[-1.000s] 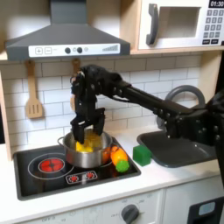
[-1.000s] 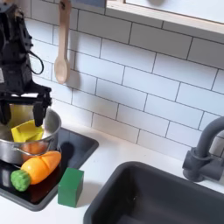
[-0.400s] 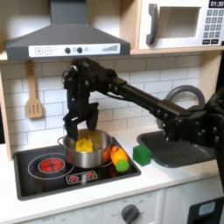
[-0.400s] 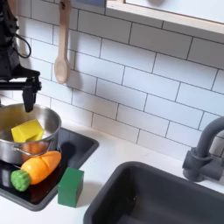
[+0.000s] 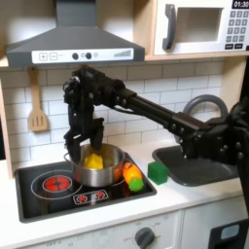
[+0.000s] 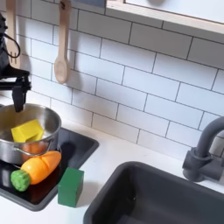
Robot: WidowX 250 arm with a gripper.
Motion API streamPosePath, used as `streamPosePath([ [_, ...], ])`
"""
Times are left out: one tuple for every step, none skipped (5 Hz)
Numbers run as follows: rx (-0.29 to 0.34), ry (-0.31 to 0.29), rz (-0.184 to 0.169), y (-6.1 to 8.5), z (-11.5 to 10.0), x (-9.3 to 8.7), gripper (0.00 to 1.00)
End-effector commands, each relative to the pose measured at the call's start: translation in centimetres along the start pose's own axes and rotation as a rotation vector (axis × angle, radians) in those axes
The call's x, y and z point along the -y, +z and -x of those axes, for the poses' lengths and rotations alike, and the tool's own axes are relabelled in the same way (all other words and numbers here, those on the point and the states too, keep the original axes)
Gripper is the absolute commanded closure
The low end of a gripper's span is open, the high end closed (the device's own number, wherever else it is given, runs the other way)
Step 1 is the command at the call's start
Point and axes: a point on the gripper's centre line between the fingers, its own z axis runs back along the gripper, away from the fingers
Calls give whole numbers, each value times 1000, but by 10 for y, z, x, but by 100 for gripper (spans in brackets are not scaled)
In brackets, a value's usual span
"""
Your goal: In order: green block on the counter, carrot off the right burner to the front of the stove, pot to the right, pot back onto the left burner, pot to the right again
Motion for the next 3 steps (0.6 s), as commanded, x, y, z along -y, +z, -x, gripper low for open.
streamPosePath([
  [-29,17,-24,-11,7,-16,0],
  [-45,9,-27,-18,9,-14,0],
  [-55,5,-32,-23,10,-15,0],
])
